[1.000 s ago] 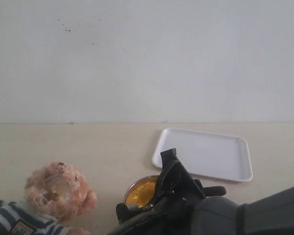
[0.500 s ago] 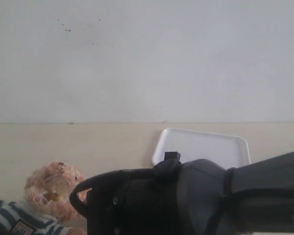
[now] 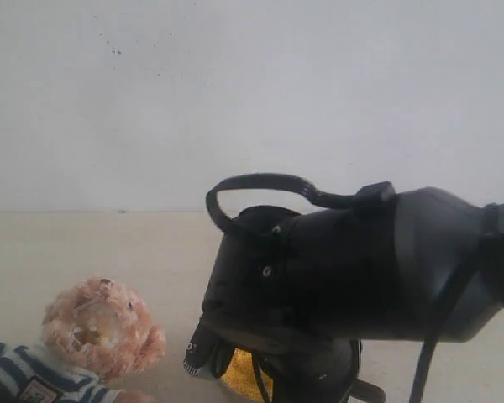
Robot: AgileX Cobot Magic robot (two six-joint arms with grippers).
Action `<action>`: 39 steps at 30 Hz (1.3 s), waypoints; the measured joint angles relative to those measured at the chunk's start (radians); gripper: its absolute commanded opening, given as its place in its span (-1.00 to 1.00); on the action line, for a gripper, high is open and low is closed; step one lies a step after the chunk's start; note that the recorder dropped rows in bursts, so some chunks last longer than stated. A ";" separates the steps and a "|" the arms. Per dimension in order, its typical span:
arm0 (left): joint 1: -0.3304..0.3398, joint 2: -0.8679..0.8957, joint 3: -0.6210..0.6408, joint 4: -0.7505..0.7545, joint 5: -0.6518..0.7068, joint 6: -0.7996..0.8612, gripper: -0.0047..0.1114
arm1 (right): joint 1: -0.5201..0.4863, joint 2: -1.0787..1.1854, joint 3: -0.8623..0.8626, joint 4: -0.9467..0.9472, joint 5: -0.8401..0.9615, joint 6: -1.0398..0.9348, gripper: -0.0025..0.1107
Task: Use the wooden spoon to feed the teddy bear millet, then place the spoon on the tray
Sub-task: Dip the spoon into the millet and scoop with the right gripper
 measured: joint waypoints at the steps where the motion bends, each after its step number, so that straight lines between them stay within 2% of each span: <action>1: 0.000 0.000 0.000 0.000 0.000 0.000 -0.85 | -0.006 -0.002 0.000 0.016 -0.005 0.000 -0.91; 14: 0.000 0.000 0.000 0.000 0.000 0.000 -0.85 | -0.049 -0.063 0.000 0.141 -0.061 -0.002 -0.91; 23: 0.000 0.000 0.000 0.000 0.000 0.000 -0.85 | -0.117 -0.081 0.000 0.251 -0.087 -0.002 -0.91; 29: 0.000 0.000 0.000 0.000 0.000 0.000 -0.85 | -0.181 -0.113 0.000 0.351 -0.106 -0.056 -0.91; 39: 0.000 0.000 0.000 0.000 0.000 0.000 -0.85 | -0.207 -0.159 0.000 0.402 -0.141 -0.104 -0.91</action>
